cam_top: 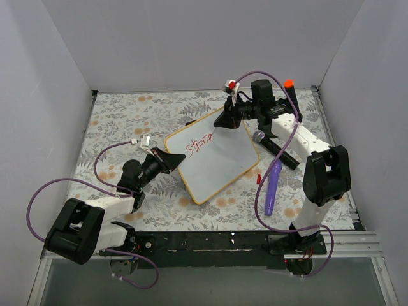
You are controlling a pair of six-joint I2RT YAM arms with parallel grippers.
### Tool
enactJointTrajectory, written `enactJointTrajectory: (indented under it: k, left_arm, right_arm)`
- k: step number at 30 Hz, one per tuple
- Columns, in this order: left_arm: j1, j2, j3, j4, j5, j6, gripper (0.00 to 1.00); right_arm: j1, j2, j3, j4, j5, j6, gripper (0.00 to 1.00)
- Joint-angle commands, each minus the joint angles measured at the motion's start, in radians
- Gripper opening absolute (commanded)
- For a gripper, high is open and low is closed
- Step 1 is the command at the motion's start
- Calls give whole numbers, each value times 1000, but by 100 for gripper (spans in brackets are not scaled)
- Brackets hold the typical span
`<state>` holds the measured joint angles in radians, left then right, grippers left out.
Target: Write a sentence on the whiteboard
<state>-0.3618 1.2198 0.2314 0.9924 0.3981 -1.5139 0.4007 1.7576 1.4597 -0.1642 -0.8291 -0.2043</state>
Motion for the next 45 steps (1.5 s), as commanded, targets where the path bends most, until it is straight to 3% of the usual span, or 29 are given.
enactJointTrajectory:
  k: [1,14,34,45]
  left_arm:
    - [-6,-16,43,43,50,54,0]
    - [-6,-17,40,45,50,52,0]
    - [-6,-17,34,48,48,47,0]
    - [-6,-45,31,2,41,86,0]
  right_arm:
    - [-3,-35,-36,9,22,-44,1]
    - [-3,-83,-143,-24,-4,-84,1]
    - [30,-53,-45,-24,-56,-24,1]
    - [-34,-193,4,-74,-265,34,1]
